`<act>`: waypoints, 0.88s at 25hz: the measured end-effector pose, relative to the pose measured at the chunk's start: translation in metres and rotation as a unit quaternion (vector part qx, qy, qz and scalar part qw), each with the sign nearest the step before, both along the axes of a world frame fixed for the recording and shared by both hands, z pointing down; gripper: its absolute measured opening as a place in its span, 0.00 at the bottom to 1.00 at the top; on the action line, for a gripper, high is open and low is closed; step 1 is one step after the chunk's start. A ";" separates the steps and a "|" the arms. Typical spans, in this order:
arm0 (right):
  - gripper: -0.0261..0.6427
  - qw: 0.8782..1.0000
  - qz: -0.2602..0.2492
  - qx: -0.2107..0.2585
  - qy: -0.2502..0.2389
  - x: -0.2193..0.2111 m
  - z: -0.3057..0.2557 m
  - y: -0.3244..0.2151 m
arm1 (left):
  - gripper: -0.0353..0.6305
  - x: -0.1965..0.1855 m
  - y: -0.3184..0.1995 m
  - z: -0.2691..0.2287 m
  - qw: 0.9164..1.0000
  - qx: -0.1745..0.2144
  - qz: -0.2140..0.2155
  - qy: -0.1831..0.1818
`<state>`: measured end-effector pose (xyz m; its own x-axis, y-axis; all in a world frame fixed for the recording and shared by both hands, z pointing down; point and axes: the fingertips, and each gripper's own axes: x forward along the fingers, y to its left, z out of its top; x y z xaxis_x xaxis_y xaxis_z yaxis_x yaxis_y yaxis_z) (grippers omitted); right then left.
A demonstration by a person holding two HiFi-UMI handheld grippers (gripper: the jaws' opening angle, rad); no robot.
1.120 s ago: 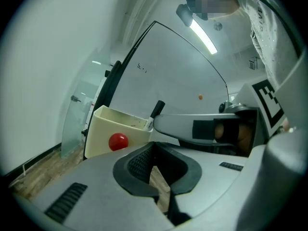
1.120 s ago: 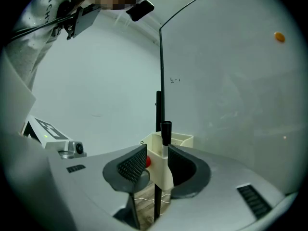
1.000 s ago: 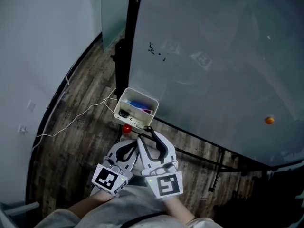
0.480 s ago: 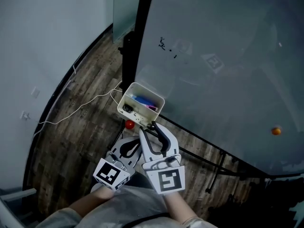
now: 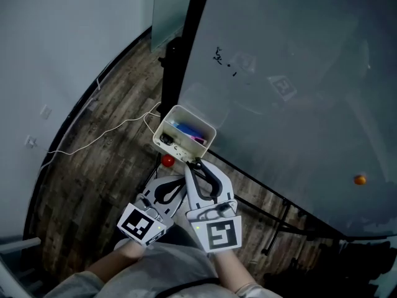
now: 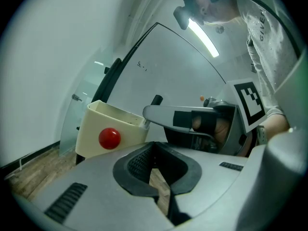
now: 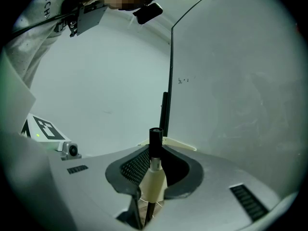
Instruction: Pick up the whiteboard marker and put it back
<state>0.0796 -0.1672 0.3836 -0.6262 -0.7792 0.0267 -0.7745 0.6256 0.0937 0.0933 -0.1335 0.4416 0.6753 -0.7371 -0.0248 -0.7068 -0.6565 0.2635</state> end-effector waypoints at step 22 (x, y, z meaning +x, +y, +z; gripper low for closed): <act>0.16 1.000 -0.025 0.015 -0.005 0.008 -0.027 -0.004 | 0.08 0.013 -0.004 -0.003 0.999 0.003 0.037 0.015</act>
